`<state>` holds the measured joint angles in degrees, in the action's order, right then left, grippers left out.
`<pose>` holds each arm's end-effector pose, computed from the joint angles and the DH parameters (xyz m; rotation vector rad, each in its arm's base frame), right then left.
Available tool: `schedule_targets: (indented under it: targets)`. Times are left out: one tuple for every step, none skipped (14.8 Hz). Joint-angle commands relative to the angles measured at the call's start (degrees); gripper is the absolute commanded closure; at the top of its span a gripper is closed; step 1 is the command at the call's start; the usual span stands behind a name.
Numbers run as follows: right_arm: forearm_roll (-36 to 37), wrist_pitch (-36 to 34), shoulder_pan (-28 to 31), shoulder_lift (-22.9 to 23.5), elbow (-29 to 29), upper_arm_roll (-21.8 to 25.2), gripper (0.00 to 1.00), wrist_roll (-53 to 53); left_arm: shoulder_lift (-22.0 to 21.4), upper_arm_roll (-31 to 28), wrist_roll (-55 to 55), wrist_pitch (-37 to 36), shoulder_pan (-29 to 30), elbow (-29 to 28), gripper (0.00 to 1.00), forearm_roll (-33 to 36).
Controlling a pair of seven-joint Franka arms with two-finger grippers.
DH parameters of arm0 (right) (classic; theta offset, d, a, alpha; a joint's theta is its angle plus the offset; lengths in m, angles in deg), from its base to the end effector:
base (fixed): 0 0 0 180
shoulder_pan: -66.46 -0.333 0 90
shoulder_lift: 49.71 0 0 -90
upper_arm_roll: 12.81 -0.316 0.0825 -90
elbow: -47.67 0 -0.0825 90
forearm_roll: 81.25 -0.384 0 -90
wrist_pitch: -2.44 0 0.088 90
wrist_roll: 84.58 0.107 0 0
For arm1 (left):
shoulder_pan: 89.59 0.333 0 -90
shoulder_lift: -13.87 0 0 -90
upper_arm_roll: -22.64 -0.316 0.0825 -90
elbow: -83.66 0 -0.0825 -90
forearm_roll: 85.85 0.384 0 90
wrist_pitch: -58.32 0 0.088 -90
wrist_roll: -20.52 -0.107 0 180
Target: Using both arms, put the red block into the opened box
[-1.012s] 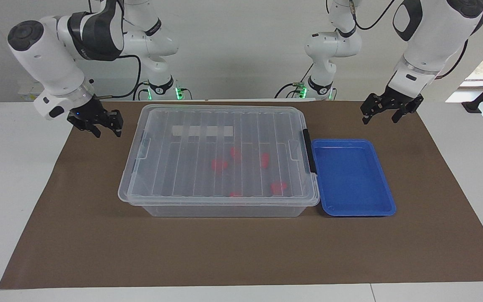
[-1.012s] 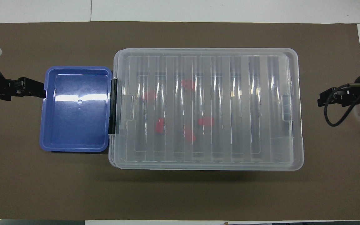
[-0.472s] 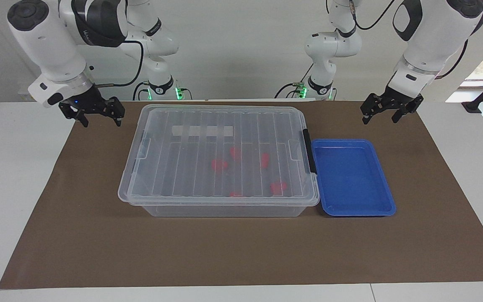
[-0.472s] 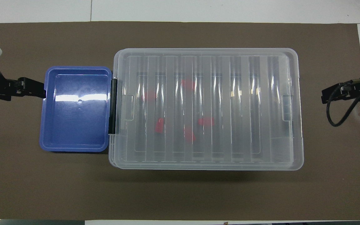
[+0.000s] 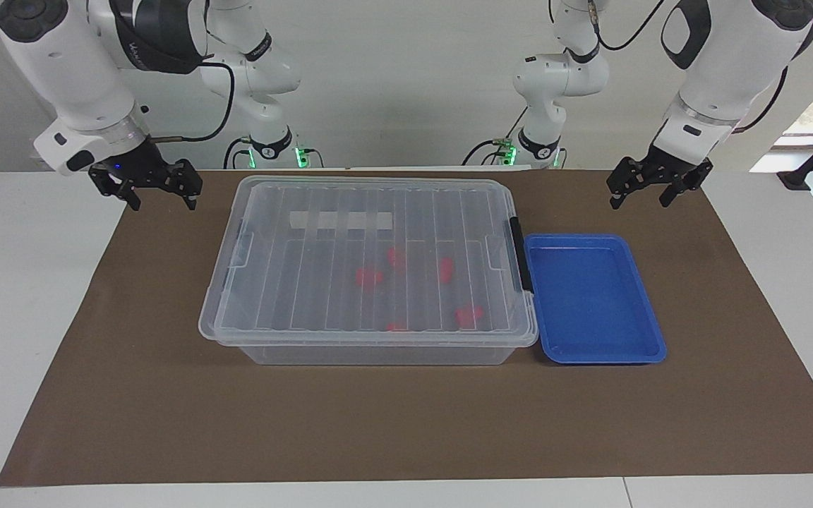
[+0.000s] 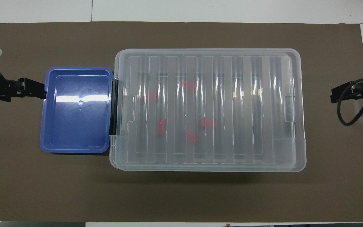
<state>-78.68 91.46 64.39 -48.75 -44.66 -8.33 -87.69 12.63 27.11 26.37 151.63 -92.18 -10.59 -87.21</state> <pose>0.5550 -0.0279 0.5948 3.0967 0.0203 -0.1187 0.5475 -0.0707 0.6064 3.1190 -0.0309 0.0042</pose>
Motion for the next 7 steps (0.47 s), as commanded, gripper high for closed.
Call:
schedule_targets:
  targets:
    - [-0.29,4.21,0.75,-1.40,-1.80,-0.52,0.00,-1.02,-0.08,-0.60,0.03,-0.95,-0.40,0.30,0.00,-0.22]
    - [-0.29,3.71,0.75,-1.58,-1.89,-0.52,0.00,-1.02,-0.08,-0.60,0.03,-0.95,-0.49,0.30,0.00,-0.22]
    - [-0.29,3.27,0.75,-1.58,-1.80,-0.44,0.00,-0.67,-0.08,-0.60,0.03,-0.95,-0.40,0.30,0.00,-0.22]
    - [-0.29,3.18,0.75,-1.58,-1.80,-0.44,0.00,-0.58,-0.08,-0.60,0.03,-0.95,-0.49,0.30,0.00,-0.22]
    - [-0.38,3.01,0.84,-1.40,-1.80,-0.44,0.00,-0.58,-0.08,-0.60,0.03,-0.95,-0.40,0.30,0.00,-0.22]
    - [-0.38,3.09,1.01,-1.14,-1.54,-0.52,0.00,-0.66,-0.08,-0.60,0.03,-0.95,-0.40,0.21,0.00,-0.22]
    - [-0.38,3.27,1.10,-0.79,-1.28,-0.52,0.00,-0.66,-0.08,-0.60,0.03,-0.95,-0.40,0.29,0.00,-0.22]
